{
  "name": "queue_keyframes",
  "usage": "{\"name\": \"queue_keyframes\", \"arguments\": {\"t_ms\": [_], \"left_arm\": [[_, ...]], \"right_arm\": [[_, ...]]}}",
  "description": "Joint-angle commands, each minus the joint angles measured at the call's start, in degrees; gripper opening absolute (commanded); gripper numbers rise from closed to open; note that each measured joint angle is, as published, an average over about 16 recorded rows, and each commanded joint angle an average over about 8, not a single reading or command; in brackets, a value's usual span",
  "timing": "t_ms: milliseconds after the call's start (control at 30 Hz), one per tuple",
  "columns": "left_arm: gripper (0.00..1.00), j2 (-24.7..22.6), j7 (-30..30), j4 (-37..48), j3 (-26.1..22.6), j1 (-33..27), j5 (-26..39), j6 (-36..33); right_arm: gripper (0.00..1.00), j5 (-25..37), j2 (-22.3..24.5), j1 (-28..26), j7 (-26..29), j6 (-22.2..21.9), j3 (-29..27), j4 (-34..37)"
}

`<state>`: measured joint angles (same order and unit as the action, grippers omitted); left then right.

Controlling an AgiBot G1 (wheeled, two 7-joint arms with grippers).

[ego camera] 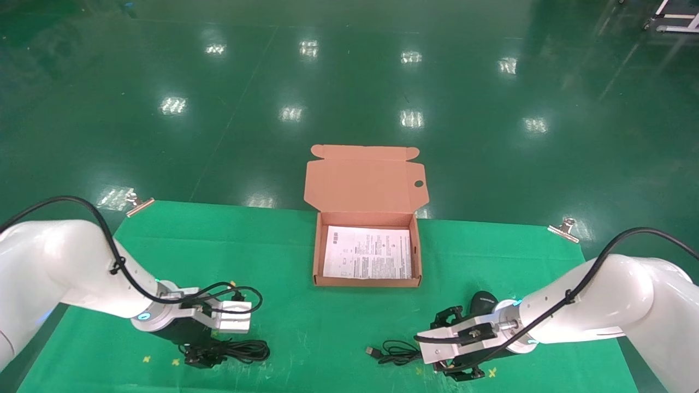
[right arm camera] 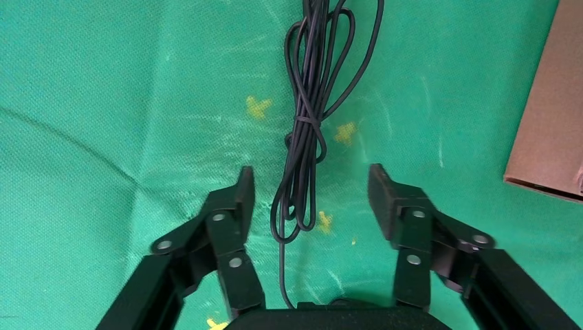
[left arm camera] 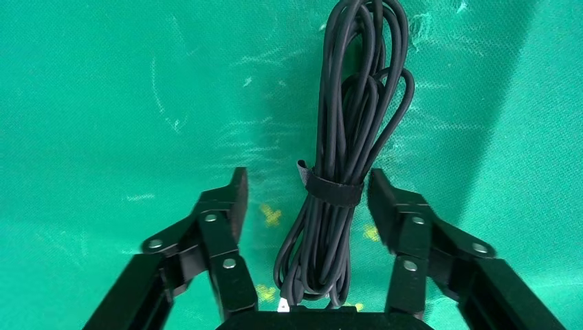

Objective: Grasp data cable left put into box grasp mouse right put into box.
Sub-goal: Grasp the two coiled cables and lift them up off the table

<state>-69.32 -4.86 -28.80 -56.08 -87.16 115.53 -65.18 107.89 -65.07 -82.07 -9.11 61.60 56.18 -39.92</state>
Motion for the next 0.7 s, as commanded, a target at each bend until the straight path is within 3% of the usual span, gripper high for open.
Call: {"name": "queue_keyframes", "arguments": {"t_ms": [33, 700], "left_arm": [[0.00, 0.0, 0.0, -0.1, 0.0, 0.0, 0.0, -0.1], [0.00, 0.1, 0.0, -0.4, 0.0, -0.1, -0.1, -0.2]], "right_arm": [[0.00, 0.0, 0.0, 0.0, 0.0, 0.0, 0.0, -0.1], [0.00, 0.1, 0.1, 0.0, 0.1, 0.1, 0.1, -0.3]]}}
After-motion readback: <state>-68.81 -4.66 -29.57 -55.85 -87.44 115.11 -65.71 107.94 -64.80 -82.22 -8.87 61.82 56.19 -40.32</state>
